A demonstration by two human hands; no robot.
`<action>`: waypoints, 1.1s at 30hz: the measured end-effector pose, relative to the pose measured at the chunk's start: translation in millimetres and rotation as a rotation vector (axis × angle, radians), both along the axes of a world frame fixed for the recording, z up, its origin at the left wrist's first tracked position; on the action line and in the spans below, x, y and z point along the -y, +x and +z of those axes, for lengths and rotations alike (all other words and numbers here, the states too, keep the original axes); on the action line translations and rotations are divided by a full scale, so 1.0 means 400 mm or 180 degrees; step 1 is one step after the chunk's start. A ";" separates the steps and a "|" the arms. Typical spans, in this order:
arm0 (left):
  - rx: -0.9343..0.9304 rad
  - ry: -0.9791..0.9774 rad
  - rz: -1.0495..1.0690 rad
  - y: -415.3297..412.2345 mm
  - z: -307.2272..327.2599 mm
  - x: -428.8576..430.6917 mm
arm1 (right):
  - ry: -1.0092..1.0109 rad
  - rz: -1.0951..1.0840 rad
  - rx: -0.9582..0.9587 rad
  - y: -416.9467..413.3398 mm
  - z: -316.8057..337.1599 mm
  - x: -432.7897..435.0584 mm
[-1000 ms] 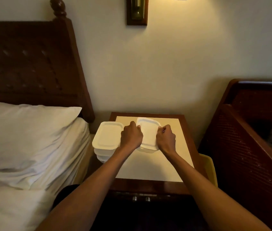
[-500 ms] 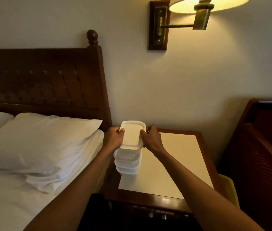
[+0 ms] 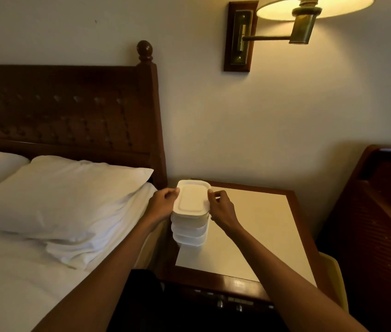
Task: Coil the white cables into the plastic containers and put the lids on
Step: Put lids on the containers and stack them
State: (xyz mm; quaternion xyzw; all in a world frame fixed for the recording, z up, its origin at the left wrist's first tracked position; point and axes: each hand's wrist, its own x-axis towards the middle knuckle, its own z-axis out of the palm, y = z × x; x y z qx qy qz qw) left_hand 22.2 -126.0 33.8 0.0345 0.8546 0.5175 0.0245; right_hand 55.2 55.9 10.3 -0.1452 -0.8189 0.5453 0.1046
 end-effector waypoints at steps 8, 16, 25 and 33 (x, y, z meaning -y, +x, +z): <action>0.0872 0.0566 -0.0241 0.128 -0.124 0.114 | -0.0559 0.0005 0.0681 0.121 -0.148 -0.041; 0.0447 0.0697 -0.0882 0.166 -0.189 0.074 | -0.0077 0.0908 0.0782 0.171 -0.178 0.013; 0.0026 0.0114 -0.0514 0.101 -0.221 0.058 | 0.0566 0.0483 0.0403 0.137 -0.217 0.046; 0.0133 0.0033 -0.0530 0.056 -0.258 -0.004 | 0.0572 0.0277 0.0374 0.122 -0.223 -0.016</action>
